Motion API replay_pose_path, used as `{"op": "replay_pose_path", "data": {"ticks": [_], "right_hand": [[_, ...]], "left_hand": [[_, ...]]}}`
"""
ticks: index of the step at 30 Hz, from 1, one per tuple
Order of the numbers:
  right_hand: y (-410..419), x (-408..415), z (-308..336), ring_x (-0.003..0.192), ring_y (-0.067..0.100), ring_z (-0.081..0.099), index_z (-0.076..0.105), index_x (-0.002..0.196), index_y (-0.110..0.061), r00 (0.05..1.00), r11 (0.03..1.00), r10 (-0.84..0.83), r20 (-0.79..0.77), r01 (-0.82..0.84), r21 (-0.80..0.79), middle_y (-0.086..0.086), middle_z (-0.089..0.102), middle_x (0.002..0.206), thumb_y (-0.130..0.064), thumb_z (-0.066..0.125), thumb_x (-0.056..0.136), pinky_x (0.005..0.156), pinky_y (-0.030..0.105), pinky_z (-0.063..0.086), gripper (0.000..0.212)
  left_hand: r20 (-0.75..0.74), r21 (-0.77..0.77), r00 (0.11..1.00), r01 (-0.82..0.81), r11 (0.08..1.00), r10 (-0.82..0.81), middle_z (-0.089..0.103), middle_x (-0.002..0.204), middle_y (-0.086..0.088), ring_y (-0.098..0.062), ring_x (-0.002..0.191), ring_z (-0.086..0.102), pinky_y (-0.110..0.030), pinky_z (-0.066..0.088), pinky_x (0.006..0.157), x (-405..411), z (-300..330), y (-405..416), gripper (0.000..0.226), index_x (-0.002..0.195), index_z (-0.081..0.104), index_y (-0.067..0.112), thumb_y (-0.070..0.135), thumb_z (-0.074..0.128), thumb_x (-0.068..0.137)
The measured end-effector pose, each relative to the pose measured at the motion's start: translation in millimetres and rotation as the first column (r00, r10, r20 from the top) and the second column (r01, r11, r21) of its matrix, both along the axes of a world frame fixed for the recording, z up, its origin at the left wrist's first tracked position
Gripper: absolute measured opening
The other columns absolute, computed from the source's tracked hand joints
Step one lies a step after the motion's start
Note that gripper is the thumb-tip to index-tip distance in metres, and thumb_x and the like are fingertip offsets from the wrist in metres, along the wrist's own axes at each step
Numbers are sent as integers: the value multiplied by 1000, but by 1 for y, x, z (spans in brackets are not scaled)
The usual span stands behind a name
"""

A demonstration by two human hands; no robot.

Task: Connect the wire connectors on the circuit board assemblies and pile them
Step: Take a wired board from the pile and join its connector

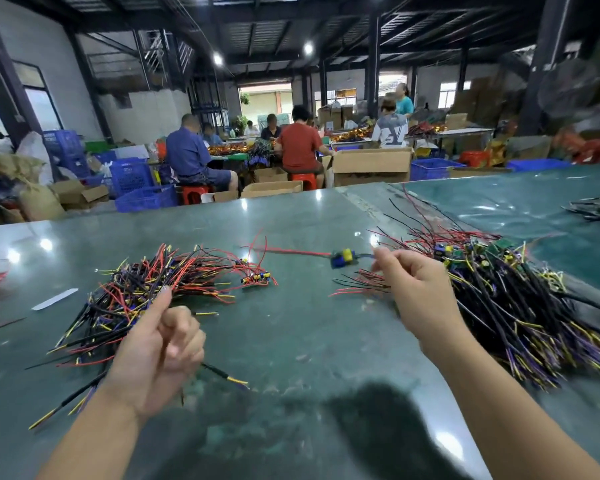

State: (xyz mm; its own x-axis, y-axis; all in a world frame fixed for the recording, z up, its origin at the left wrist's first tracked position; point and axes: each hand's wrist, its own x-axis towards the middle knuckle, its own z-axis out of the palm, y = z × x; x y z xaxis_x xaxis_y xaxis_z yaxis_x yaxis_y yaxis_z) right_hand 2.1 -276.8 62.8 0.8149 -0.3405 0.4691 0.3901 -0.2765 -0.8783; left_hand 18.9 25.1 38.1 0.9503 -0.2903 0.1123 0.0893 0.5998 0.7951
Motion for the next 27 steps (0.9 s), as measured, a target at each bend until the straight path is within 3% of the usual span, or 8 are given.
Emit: {"op": "replay_pose_path", "data": {"ticks": [3,7,11,13,16,21,23,27], "right_hand": [[-8,1,5,51,2,42,67,82,-16,959,969,-246,140,240,53,-14,49,53,-29,46,96,55,27,35,29],[-31,-1,13,70,13,53,64,110,-8,811,857,-513,282,501,121,-2,61,77,-23,37,94,66,32,41,34],[-68,8,2,97,36,53,60,118,1,734,694,-660,161,678,-243,24,60,105,-7,42,96,83,37,37,29],[-82,11,-9,100,41,49,62,117,2,697,624,-716,31,660,-418,28,56,108,-4,44,94,87,42,37,30],[-89,11,-15,112,42,41,68,113,-6,615,568,-783,-92,647,-510,22,53,122,-8,50,92,96,44,31,28],[-65,9,-11,116,39,35,69,105,-13,654,522,-751,96,676,-521,14,52,124,-11,58,84,96,46,26,25],[-44,11,-13,112,40,39,71,100,-11,764,590,-614,198,611,-527,14,55,117,-7,61,81,93,44,28,22],[6,12,-29,101,38,48,74,89,-8,936,699,-256,240,351,-623,16,58,106,4,64,77,89,40,37,20]], "left_hand": [[61,-310,906,417,855,-420,32,64,-14,-22,60,31,-35,24,59,1,1,0,69,87,54,-11,44,15,103],[42,-264,913,401,877,-405,33,69,-15,-24,65,31,-35,21,64,4,-5,6,75,95,54,-13,48,11,102],[100,-293,892,450,844,-441,32,66,-14,-23,62,31,-35,23,62,10,-6,15,71,91,57,-11,48,19,102],[95,-262,936,351,899,-338,29,59,-11,-20,55,28,-32,23,56,6,-2,12,62,80,58,-8,45,32,100],[57,-34,993,-100,994,102,27,44,-1,-14,48,15,-25,18,44,-1,2,7,51,56,56,6,46,48,85],[90,-65,894,-434,899,438,50,49,2,-11,43,37,-16,30,44,3,8,2,50,65,70,13,34,36,96],[119,59,772,-634,771,625,56,52,5,-8,45,46,-15,34,43,8,6,7,37,72,68,14,22,40,96],[499,533,521,-815,229,693,61,68,8,-18,68,53,-27,41,65,16,-8,16,23,78,65,25,5,56,85]]}}
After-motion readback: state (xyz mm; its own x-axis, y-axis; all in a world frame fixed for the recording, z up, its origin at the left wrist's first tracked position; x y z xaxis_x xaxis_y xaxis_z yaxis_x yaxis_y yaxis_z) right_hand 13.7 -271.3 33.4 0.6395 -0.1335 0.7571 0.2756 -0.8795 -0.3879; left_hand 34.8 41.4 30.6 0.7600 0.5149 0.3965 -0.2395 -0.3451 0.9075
